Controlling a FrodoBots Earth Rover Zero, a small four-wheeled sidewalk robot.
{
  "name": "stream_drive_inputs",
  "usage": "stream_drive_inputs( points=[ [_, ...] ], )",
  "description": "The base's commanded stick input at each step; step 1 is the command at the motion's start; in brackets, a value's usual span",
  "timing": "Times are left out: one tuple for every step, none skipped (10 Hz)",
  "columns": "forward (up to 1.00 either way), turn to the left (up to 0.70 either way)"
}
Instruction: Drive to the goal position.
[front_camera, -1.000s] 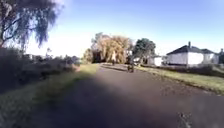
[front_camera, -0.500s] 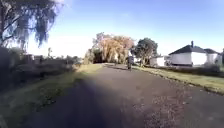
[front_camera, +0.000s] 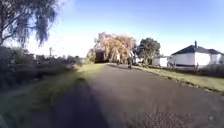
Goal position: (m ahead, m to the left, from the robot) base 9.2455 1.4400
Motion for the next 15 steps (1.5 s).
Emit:
stream_drive_inputs(
  points=[
    [1.00,0.00],
    [1.00,0.00],
    [1.00,0.00],
    [1.00,0.00],
    [1.00,0.00],
    [1.00,0.00],
    [1.00,0.00],
    [1.00,0.00],
    [1.00,0.00],
    [1.00,0.00],
    [1.00,0.00],
    [1.00,0.00],
    [1.00,0.00],
    [1.00,0.00],
    [1.00,0.00]
  ],
)
